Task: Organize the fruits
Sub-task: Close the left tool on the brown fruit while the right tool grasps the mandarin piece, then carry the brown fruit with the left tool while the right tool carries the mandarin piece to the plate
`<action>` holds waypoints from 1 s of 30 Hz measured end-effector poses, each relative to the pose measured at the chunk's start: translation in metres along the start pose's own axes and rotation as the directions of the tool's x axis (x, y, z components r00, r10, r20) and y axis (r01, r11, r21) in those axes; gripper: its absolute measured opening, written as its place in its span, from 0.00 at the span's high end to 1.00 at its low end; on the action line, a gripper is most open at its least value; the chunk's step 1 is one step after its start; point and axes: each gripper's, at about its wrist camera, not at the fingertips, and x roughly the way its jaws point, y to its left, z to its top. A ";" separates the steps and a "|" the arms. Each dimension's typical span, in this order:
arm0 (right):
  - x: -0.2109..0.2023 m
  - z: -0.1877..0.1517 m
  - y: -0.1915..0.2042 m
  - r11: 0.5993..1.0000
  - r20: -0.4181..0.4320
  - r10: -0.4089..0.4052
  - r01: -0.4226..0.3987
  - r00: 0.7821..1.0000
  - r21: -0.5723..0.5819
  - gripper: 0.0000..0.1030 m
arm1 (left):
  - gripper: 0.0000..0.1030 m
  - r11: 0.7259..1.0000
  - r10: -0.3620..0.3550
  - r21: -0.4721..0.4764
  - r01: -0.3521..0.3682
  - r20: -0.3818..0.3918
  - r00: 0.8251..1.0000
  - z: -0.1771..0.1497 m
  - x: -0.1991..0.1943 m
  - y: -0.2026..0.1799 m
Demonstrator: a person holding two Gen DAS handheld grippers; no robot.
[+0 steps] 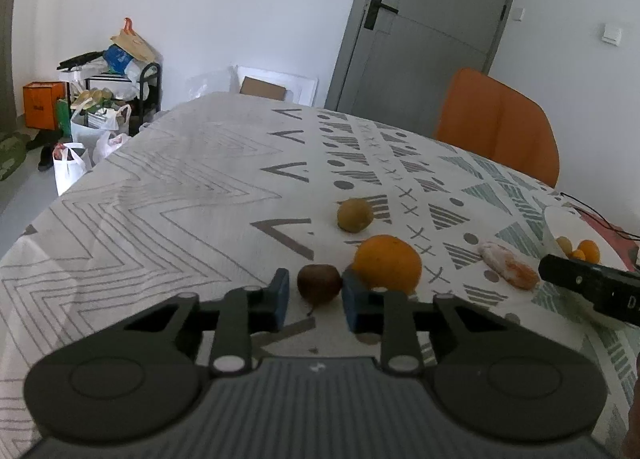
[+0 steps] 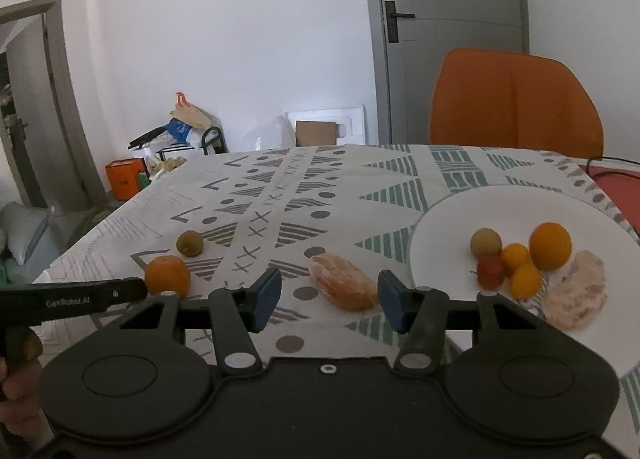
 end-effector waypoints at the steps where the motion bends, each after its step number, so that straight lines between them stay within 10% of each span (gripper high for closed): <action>1: 0.003 0.002 0.001 1.000 -0.004 -0.002 0.002 1.000 -0.008 0.48 | 0.78 1.000 0.000 -0.005 0.000 0.002 1.000 0.000 0.000 0.001; 15: 0.041 0.004 0.009 0.992 -0.083 -0.047 0.036 0.995 -0.125 0.65 | 0.79 0.996 0.023 -0.084 -0.021 0.018 1.000 0.004 -0.008 0.024; 30: 0.036 0.005 0.013 0.996 -0.092 -0.027 0.019 0.995 -0.084 0.59 | 0.79 0.996 0.024 -0.089 -0.022 0.023 0.999 0.006 -0.015 0.027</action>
